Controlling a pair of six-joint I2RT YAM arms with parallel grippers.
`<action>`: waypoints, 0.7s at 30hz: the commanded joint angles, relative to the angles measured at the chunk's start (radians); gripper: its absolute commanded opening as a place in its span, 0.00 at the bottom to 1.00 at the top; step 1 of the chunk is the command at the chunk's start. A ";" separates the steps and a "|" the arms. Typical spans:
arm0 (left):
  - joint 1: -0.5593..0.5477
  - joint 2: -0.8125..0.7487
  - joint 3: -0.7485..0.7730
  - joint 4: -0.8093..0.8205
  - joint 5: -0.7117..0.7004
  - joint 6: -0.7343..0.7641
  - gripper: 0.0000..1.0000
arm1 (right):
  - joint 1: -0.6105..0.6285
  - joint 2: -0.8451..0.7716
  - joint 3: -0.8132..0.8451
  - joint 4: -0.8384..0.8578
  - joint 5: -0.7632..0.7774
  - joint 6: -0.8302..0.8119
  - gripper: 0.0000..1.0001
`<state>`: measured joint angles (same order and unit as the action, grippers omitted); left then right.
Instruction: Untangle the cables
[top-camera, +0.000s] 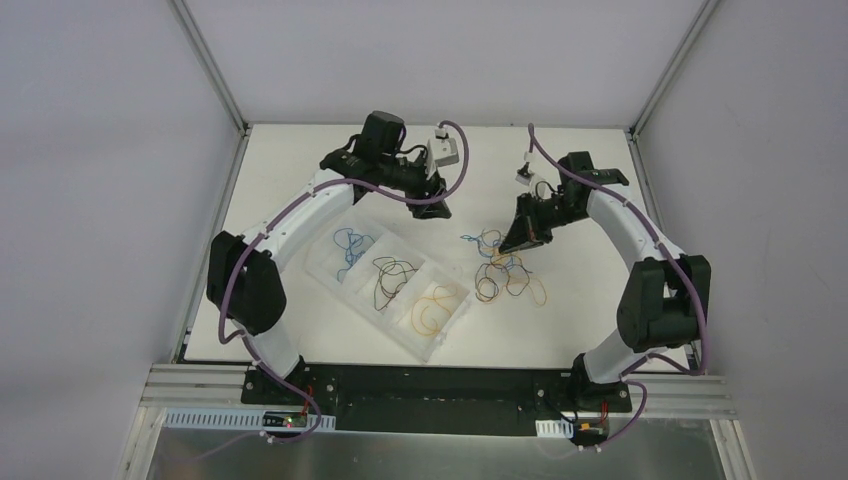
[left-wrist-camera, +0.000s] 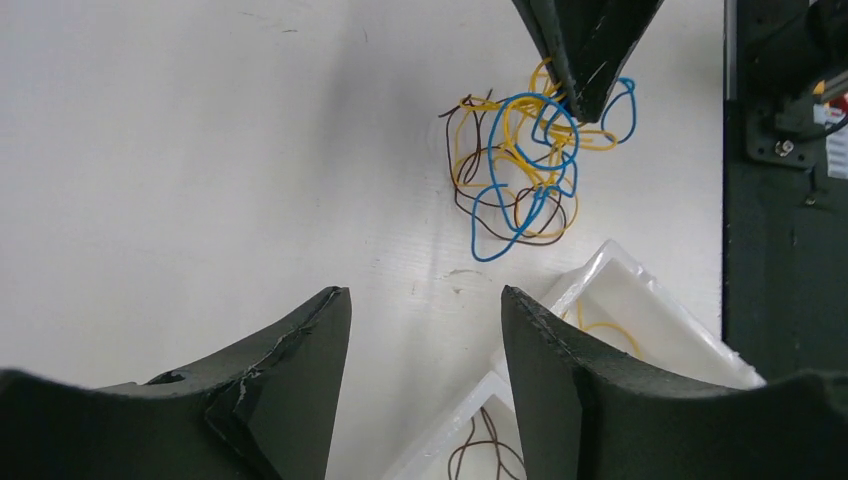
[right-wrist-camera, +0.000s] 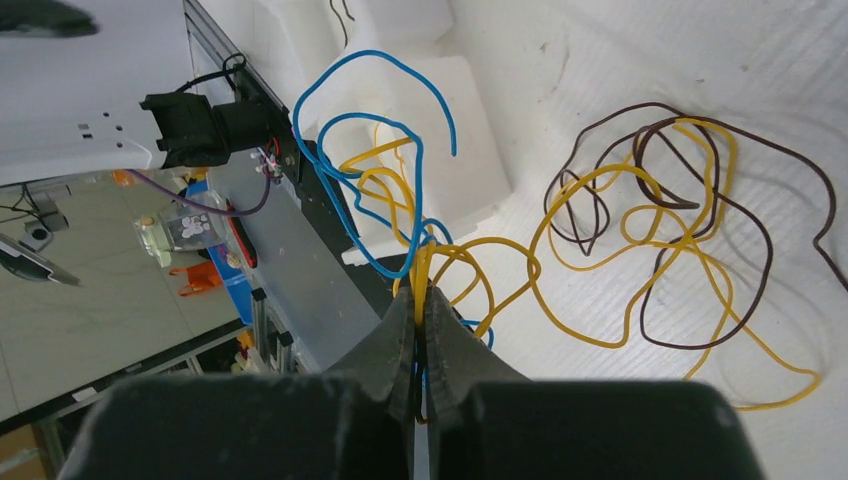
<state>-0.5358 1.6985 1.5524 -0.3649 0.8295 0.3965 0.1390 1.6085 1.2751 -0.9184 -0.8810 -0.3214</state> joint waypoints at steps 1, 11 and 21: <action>-0.018 0.015 -0.011 -0.046 0.091 0.272 0.58 | 0.031 -0.066 0.038 -0.058 -0.021 -0.069 0.00; -0.120 0.019 -0.075 -0.078 0.065 0.491 0.54 | 0.070 -0.063 0.063 -0.059 -0.025 -0.041 0.00; -0.171 0.072 -0.047 -0.078 -0.045 0.478 0.09 | 0.069 -0.060 0.060 -0.051 0.004 -0.034 0.00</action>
<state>-0.7071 1.7718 1.4742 -0.4362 0.8200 0.8642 0.2104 1.5715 1.3033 -0.9573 -0.8783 -0.3473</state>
